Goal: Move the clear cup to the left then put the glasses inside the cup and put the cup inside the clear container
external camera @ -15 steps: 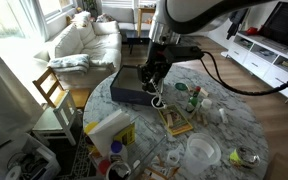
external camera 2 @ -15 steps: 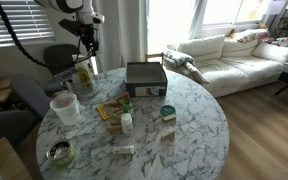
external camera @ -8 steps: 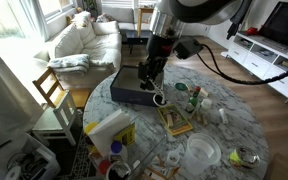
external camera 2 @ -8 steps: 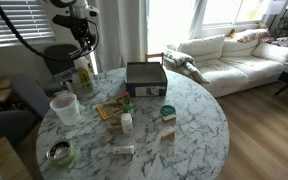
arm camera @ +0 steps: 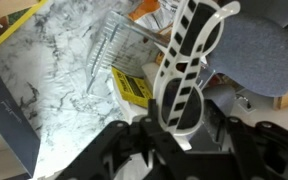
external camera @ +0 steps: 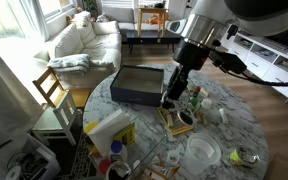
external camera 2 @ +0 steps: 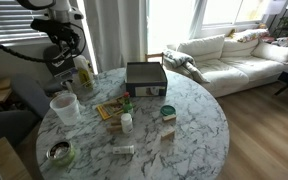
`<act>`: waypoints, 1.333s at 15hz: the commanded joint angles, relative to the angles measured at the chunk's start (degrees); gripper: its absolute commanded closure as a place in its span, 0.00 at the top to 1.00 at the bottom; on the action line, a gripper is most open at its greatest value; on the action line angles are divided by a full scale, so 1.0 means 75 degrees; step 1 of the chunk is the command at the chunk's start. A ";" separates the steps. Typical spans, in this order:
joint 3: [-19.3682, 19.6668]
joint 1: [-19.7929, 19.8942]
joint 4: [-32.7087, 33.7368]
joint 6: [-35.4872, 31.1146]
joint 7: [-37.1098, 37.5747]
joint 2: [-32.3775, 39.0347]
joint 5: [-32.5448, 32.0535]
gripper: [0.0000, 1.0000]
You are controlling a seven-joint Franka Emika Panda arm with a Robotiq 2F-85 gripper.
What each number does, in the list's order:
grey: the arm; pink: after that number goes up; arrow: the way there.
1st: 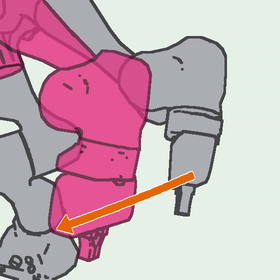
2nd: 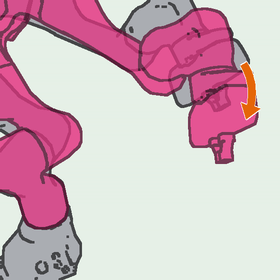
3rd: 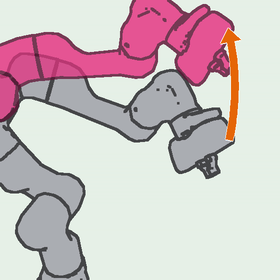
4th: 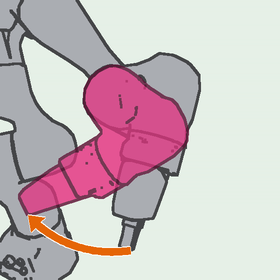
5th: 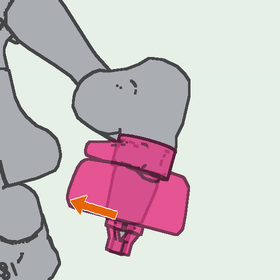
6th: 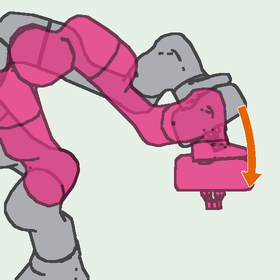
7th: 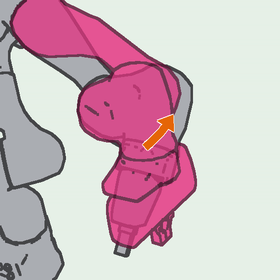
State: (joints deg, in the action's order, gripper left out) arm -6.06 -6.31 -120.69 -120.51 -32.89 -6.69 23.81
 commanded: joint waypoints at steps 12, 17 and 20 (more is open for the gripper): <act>0.0700 0.0008 -0.1878 -0.0061 -0.1184 -0.0477 0.0825 0.23; 0.0773 -0.0108 -0.2864 -0.0854 -0.2746 -0.0906 0.1765 0.23; 0.0743 -0.0227 -0.3493 -0.1697 -0.3717 -0.1153 0.2416 0.23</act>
State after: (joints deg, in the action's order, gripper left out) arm -0.68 -6.79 -140.63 -127.51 -53.91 -11.35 37.16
